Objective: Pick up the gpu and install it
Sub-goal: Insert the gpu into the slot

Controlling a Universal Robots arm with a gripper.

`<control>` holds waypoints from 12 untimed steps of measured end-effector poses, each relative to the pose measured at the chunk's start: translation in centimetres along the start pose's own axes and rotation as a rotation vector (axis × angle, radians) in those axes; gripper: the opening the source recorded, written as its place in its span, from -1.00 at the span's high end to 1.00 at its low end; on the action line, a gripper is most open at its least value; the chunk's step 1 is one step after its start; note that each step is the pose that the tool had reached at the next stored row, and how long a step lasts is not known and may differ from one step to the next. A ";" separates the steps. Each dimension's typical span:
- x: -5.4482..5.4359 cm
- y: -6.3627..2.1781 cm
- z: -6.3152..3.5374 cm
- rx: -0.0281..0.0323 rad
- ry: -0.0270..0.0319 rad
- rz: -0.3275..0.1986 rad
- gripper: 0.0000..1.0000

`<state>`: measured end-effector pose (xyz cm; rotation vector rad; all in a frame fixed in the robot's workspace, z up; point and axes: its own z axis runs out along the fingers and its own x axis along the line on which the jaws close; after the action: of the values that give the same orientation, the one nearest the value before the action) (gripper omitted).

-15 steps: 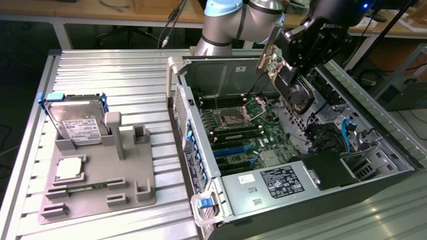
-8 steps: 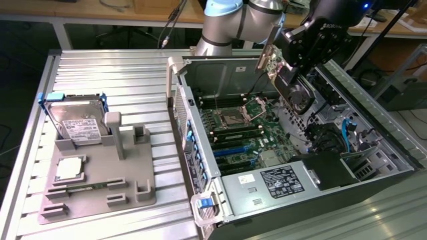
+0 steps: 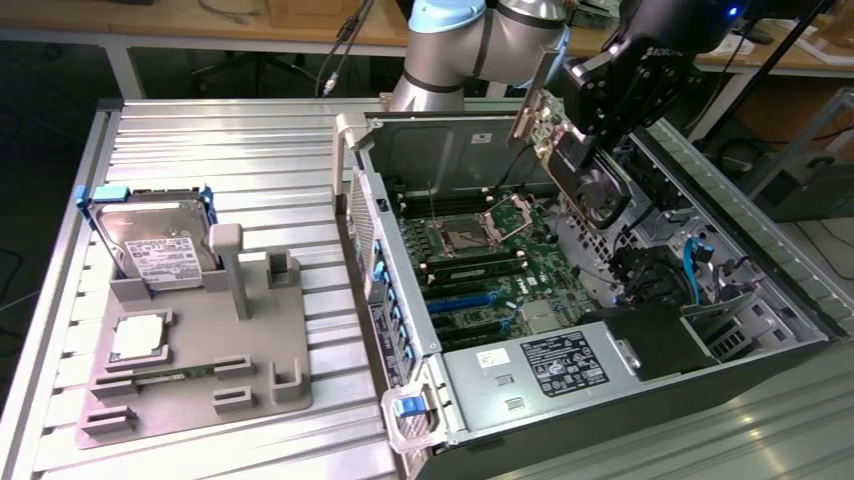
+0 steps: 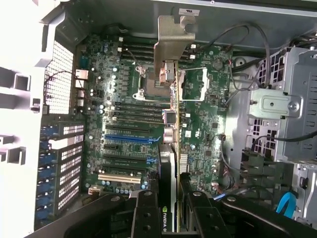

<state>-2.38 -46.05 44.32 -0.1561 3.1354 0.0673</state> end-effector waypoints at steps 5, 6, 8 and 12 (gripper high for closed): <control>0.0 0.00 0.00 0.0000 0.0007 -0.016 0.47; 0.0 0.00 0.00 0.0000 0.0009 -0.019 0.47; 0.0 0.00 0.00 -0.0001 0.0011 -0.025 0.47; 0.0 0.00 0.00 -0.0001 0.0015 -0.037 0.47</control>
<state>-2.39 -46.05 44.32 -0.2139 3.1327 0.0674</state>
